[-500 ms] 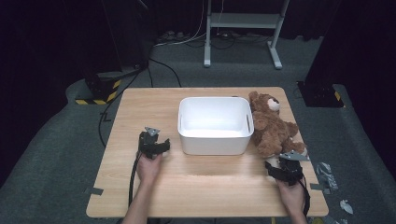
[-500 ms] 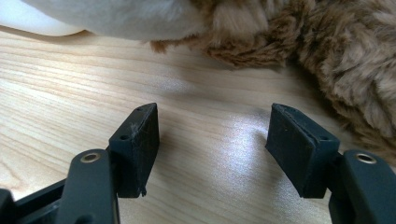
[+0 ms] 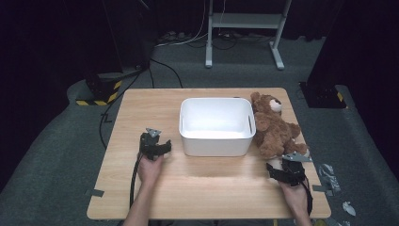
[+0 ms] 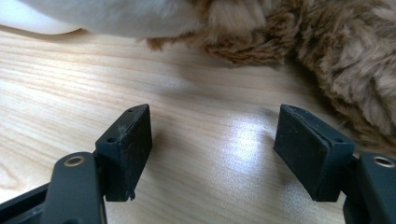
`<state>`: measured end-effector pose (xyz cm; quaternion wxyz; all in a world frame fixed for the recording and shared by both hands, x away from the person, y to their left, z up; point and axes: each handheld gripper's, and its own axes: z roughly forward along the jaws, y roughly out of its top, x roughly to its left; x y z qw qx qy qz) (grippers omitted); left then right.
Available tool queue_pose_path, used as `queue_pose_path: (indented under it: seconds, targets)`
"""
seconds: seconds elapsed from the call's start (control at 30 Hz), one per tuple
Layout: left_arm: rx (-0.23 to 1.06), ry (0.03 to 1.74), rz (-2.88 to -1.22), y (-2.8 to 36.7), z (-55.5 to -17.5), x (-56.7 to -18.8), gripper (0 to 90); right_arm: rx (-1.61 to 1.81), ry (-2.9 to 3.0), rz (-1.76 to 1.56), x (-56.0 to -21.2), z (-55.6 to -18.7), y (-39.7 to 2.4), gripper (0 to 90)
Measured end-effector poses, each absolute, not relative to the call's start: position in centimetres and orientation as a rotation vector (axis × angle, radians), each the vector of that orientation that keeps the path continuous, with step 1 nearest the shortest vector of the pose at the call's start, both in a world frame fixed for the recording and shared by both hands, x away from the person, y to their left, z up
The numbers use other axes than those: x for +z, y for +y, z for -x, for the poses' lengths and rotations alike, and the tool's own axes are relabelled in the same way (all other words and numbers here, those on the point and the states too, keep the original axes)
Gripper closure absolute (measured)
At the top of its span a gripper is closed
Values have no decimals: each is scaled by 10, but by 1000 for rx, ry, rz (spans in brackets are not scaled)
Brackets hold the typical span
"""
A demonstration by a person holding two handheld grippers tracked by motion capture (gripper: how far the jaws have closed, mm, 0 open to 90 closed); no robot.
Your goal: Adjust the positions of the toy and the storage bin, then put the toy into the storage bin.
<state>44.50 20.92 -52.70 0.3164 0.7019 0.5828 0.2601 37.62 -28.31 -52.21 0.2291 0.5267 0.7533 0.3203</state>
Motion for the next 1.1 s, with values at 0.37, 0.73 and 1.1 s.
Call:
queue_pose_path:
  seconds: [0.37, 0.73, 1.1]
  targets:
    - [685, 1536, -1847, 209, -445, -527, 288, 978, 2103, -1479, -519, -366, -294, 312]
    - [683, 1533, -1849, 209, -445, -527, 288, 1074, 2065, -1483, -512, -360, -296, 308]
    - [684, 1536, -1848, 209, -445, -527, 288, 1158, 2027, -1510, -504, -354, -304, 259]
